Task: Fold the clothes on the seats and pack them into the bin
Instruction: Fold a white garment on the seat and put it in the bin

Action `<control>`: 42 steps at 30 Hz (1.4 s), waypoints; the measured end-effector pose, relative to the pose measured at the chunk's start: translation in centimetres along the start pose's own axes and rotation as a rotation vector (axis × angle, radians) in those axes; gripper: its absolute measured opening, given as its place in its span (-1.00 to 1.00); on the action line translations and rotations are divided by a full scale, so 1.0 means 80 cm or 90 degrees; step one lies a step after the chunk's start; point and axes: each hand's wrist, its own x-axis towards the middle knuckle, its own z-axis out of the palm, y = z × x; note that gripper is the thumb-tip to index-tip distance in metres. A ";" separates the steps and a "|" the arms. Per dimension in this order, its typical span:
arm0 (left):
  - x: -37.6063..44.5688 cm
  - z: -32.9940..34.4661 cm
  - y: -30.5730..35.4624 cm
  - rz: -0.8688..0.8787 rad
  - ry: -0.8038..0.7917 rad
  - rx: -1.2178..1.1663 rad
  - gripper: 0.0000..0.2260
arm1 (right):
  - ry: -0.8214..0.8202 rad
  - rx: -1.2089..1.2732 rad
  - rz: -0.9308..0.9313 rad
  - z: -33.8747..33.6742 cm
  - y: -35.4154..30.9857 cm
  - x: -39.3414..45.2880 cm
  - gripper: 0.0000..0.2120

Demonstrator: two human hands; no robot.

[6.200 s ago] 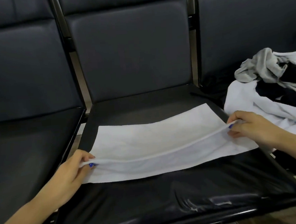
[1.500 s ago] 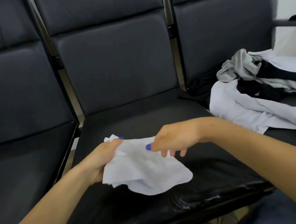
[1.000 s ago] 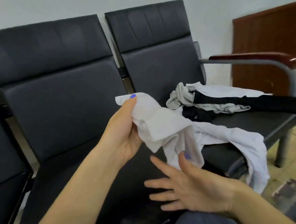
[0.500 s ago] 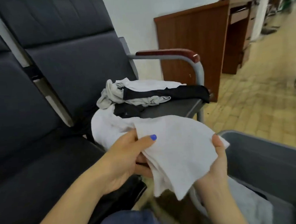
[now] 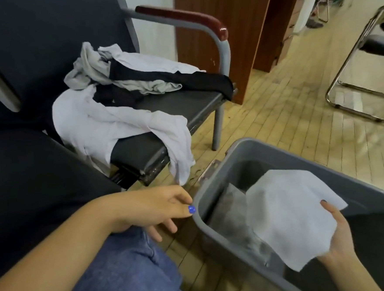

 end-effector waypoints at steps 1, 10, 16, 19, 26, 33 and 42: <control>0.001 -0.001 -0.001 -0.004 0.005 -0.008 -0.86 | 0.025 0.007 -0.011 -0.006 0.002 0.002 -0.50; -0.002 -0.003 -0.007 -0.035 0.038 -0.022 -0.83 | 0.313 -0.495 0.283 -0.052 0.036 0.041 -0.63; -0.008 -0.004 -0.012 -0.033 0.033 -0.002 -0.77 | 0.342 -0.652 0.387 -0.097 0.057 0.037 -0.72; -0.010 -0.004 -0.013 -0.034 0.034 -0.003 -0.79 | 0.317 -0.711 0.355 -0.100 0.056 0.043 -0.62; -0.012 -0.002 -0.010 -0.020 0.072 -0.003 -0.80 | 0.332 -0.741 0.256 -0.092 0.059 0.068 -0.65; -0.017 -0.003 -0.017 -0.020 0.078 0.011 -0.73 | 0.498 -0.812 0.076 -0.092 0.062 0.110 -0.92; -0.024 -0.005 -0.022 -0.019 0.090 0.009 -0.74 | 0.272 -1.150 -0.153 -0.077 0.090 0.103 -0.65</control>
